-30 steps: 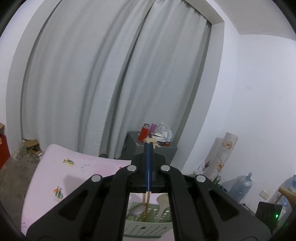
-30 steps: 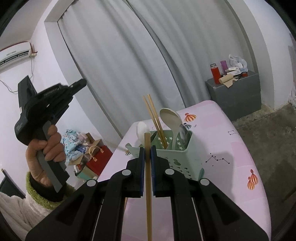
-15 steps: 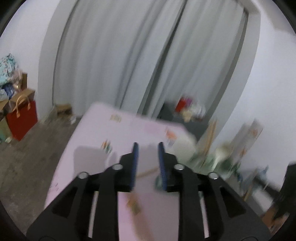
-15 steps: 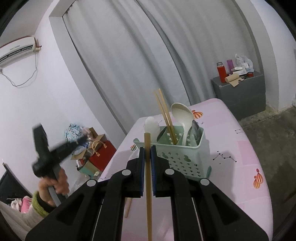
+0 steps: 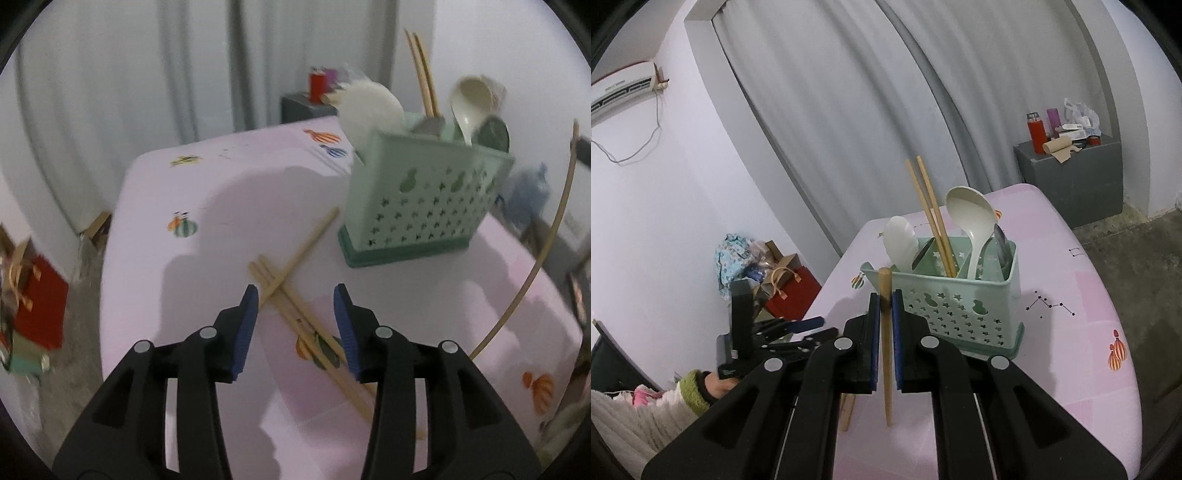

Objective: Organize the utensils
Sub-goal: 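Grasp another chopstick with the left gripper while the right gripper holds its chopstick above the basket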

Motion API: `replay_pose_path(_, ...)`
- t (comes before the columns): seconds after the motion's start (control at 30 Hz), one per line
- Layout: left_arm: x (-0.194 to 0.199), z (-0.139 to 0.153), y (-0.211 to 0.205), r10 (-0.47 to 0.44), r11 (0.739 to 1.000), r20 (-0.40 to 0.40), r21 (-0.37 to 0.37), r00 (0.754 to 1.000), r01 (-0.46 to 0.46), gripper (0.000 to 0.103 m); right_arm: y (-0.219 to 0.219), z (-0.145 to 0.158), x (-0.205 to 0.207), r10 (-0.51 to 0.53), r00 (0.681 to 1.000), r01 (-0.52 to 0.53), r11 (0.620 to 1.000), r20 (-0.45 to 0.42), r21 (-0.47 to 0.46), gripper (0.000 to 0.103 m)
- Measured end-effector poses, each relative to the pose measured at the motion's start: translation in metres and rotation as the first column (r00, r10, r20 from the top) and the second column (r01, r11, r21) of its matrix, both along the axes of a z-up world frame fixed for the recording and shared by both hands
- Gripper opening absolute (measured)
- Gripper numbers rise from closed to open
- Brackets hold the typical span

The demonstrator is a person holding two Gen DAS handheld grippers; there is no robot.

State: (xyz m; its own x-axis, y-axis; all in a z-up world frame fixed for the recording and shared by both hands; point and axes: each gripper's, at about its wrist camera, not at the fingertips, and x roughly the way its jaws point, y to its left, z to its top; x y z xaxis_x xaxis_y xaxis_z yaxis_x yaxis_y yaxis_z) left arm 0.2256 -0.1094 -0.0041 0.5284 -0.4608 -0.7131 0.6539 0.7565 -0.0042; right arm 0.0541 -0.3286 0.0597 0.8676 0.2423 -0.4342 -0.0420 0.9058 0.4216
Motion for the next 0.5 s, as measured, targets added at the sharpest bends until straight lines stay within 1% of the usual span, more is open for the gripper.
replay_pose_path(0.17, 0.025, -0.006, -0.036, -0.119, 0.993, -0.033, 0.014, 0.992, 0.119, 0.04, 0.001, 0.0, 0.003, -0.005, 1.0, 0.005, 1.0, -0.004, 0.0, 0.007)
replay_pose_path(0.3, 0.051, -0.024, -0.061, -0.209, 0.974, -0.08, 0.067, 0.975, 0.215, 0.04, -0.001, 0.001, 0.004, -0.017, 1.0, 0.017, 1.0, -0.007, -0.003, 0.007)
replay_pose_path(0.4, 0.064, -0.039, -0.072, -0.247, 0.96, -0.121, 0.102, 0.961, 0.26, 0.039, -0.004, 0.002, 0.004, -0.03, 0.999, 0.03, 1.0, -0.012, -0.007, 0.007)
replay_pose_path(0.47, 0.072, -0.05, -0.079, -0.272, 0.949, -0.154, 0.12, 0.95, 0.291, 0.026, -0.005, 0.003, 0.005, -0.038, 0.999, 0.037, 0.999, -0.014, -0.008, 0.007)
replay_pose_path(0.5, 0.074, -0.052, -0.081, -0.282, 0.945, -0.154, 0.127, 0.947, 0.302, 0.024, -0.005, 0.004, 0.006, -0.042, 0.999, 0.042, 0.999, -0.013, -0.009, 0.007)
